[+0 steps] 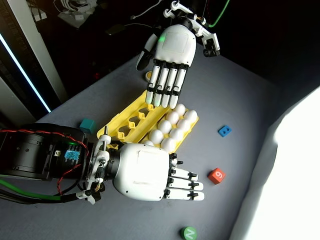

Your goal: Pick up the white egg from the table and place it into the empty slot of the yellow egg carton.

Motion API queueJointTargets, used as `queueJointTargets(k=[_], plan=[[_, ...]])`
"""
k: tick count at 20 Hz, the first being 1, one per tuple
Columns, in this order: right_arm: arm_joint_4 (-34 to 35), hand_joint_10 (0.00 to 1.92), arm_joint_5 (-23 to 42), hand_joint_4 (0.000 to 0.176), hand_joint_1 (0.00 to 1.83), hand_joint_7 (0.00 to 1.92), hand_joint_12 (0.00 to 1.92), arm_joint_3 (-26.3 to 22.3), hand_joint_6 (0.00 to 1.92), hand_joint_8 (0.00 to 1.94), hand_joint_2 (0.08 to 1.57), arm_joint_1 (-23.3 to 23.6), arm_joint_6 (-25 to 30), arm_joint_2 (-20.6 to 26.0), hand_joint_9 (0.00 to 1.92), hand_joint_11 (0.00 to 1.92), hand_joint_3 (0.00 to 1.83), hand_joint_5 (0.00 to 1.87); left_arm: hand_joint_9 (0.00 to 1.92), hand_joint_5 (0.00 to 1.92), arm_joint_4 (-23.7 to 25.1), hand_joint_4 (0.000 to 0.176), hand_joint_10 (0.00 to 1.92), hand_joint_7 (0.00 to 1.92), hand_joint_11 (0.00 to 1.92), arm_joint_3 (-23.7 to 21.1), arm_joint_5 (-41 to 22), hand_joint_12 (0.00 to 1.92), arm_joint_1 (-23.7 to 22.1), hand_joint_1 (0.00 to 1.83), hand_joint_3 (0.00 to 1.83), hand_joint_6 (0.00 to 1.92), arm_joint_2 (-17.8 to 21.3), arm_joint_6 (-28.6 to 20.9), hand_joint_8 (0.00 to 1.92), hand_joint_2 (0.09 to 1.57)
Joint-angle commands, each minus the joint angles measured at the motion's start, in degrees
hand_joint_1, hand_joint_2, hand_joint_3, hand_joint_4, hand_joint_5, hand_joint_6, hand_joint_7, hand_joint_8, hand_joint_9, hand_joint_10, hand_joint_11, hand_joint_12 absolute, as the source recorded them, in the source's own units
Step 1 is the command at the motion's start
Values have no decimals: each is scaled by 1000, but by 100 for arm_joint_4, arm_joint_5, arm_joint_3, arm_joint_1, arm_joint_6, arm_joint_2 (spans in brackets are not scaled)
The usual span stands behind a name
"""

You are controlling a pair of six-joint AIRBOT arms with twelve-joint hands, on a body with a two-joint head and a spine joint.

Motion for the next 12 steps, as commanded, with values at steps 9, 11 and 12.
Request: queueJointTargets(k=[9, 11, 12], plan=[[-30, 0, 604, 175, 1040, 204, 0, -58, 815, 0, 1058, -13, -14, 21, 2, 0, 6, 1074, 57, 99, -382, 0, 7, 86, 18, 27, -69, 24, -56, 0, 0, 6, -19, 7, 4, 1173], [-30, 0, 600, 111, 882, 153, 0, -63, 341, 0, 953, -38, -26, 31, 0, 0, 0, 971, 49, 100, -382, 0, 3, 81, 10, 28, -69, 23, -56, 0, 0, 5, -19, 7, 1, 1169], [-30, 0, 600, 110, 842, 163, 0, -64, 128, 1, 913, -46, -30, 37, 1, 0, 0, 1006, 45, 94, -382, 0, 1, 77, 7, 28, -69, 24, -55, 0, 1, 2, -18, 7, 0, 1174]])
